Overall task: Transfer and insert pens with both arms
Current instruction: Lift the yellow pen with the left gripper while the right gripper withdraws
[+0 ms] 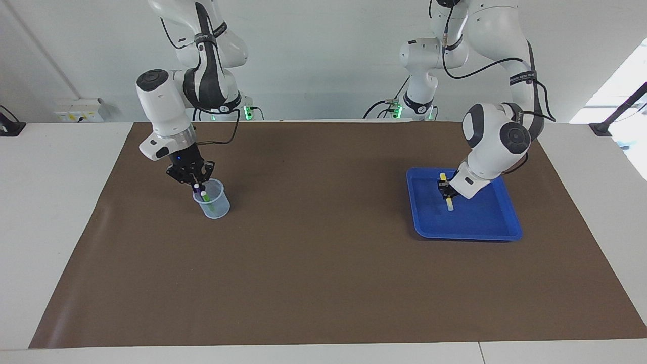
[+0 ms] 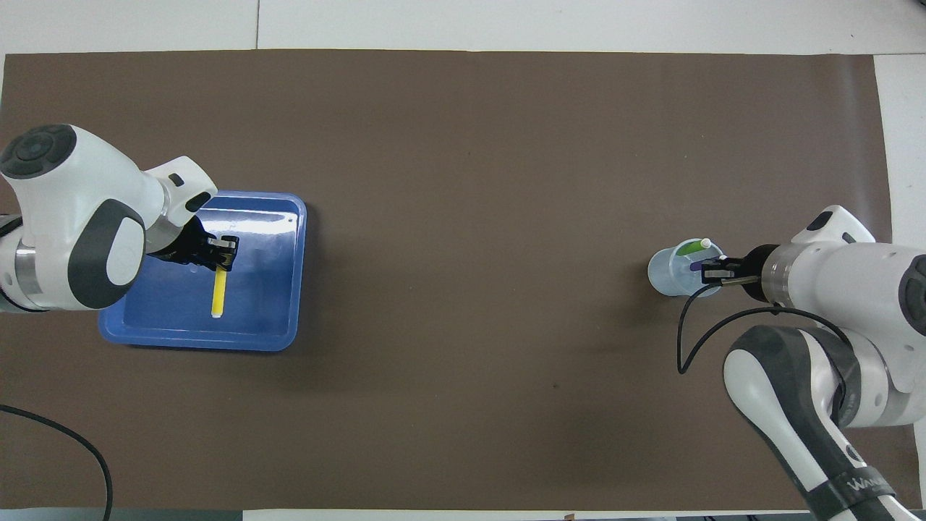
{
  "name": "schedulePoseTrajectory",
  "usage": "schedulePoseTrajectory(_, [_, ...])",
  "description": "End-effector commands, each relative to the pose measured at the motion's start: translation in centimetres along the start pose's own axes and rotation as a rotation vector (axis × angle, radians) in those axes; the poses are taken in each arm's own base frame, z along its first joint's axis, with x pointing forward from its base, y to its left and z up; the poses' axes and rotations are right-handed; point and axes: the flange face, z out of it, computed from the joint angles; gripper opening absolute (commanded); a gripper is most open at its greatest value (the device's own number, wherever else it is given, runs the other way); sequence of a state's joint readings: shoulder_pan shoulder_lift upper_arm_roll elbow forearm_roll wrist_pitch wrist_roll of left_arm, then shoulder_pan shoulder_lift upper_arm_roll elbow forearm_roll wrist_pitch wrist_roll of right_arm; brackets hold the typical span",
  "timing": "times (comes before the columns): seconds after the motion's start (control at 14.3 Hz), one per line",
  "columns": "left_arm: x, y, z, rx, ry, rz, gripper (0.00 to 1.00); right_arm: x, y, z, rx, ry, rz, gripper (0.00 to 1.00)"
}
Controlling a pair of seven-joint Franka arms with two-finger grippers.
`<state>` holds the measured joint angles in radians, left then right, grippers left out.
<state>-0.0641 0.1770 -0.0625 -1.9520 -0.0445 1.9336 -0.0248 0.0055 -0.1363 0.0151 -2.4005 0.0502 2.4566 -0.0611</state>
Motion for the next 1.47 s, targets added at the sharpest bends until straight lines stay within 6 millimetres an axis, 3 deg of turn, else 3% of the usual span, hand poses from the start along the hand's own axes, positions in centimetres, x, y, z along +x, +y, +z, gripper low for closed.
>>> schedulePoseTrajectory(0.0, [-0.2,-0.1,-3.9,-0.052,-0.048,-0.104,0.0,-0.1,0.6,1.0,-0.012,-0.003,-0.002,0.0])
schedulePoseTrajectory(0.21, [-0.9,1.2,-7.9,-0.169,-0.129,-0.358,0.0,0.0,0.6,1.0,-0.012,-0.006,0.0,0.0])
schedulePoseTrajectory(0.28, [-1.2,1.9,-8.5,-0.206,-0.159,-0.452,0.0,0.1,0.6,1.0,-0.012,-0.006,0.001,0.73])
schedulePoseTrajectory(0.35, [-1.8,2.5,-9.6,-0.261,-0.172,-0.534,0.0,0.2,0.6,0.8,-0.012,-0.004,0.015,1.0])
schedulePoseTrajectory(0.56, [-3.1,4.3,-11.9,-0.403,-0.25,-0.778,0.0,0.8,0.6,-0.3,-0.011,-0.013,0.025,1.0])
schedulePoseTrajectory(0.77, [-4.9,6.1,-13.1,-0.503,-0.337,-0.916,0.0,1.4,0.4,-2.9,-0.007,-0.044,0.023,1.0])
schedulePoseTrajectory(1.05, [-7.5,7.3,-12.6,-0.651,-0.455,-1.067,0.0,2.6,0.0,-8.0,-0.003,-0.087,0.018,1.0])
schedulePoseTrajectory(1.4, [-10.6,9.0,-10.3,-0.767,-0.528,-1.21,0.0,4.9,-0.5,-14.4,-0.003,-0.13,0.04,1.0])
